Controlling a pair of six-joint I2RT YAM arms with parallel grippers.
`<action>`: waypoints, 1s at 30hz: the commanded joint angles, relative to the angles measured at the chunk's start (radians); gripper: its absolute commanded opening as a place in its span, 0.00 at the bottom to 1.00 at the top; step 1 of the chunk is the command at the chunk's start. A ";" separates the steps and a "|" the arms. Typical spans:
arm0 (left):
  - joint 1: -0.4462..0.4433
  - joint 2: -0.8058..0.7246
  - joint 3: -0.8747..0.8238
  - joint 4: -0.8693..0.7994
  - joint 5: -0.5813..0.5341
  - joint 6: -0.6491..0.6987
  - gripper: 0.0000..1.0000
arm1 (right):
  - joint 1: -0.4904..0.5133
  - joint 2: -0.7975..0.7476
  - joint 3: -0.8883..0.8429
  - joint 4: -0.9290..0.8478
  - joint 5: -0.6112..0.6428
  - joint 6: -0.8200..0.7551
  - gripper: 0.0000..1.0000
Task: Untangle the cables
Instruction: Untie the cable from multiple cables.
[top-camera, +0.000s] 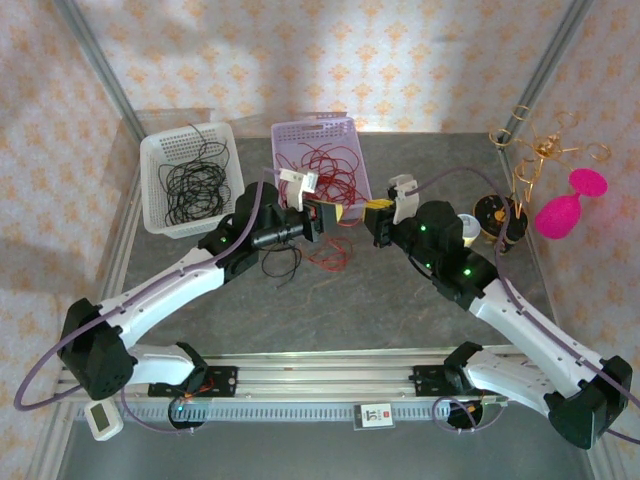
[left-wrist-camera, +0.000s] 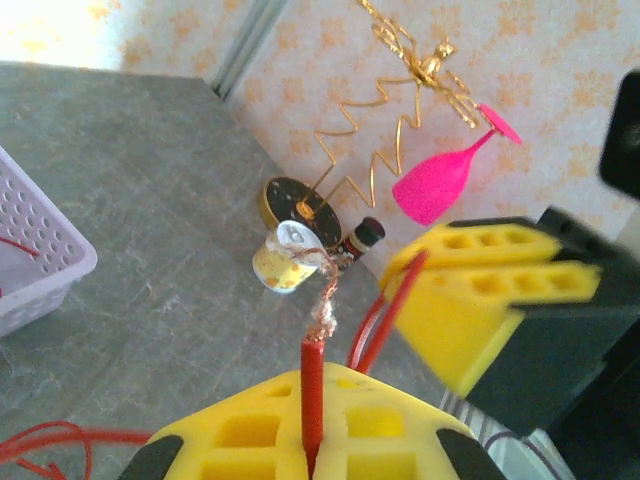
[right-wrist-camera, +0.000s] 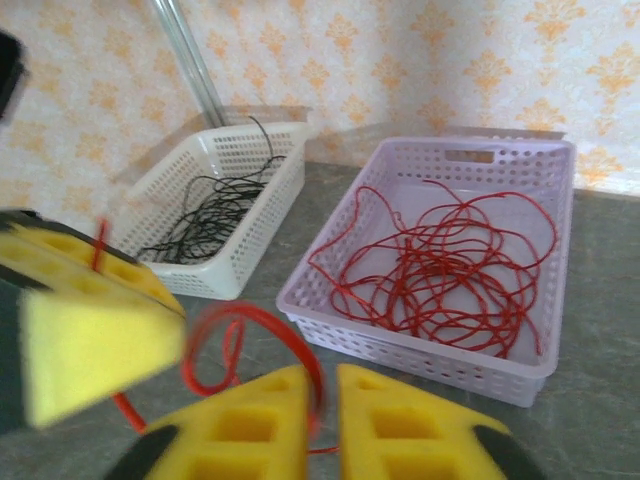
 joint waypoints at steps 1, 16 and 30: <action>-0.009 -0.053 0.071 -0.044 -0.060 0.028 0.00 | -0.001 -0.026 -0.046 0.029 0.091 0.045 0.25; -0.020 -0.069 0.305 -0.241 -0.055 0.114 0.00 | -0.001 -0.081 -0.278 0.400 -0.268 0.043 0.62; -0.072 -0.030 0.568 -0.322 -0.018 0.144 0.00 | 0.061 0.418 -0.148 0.801 -0.155 0.054 0.59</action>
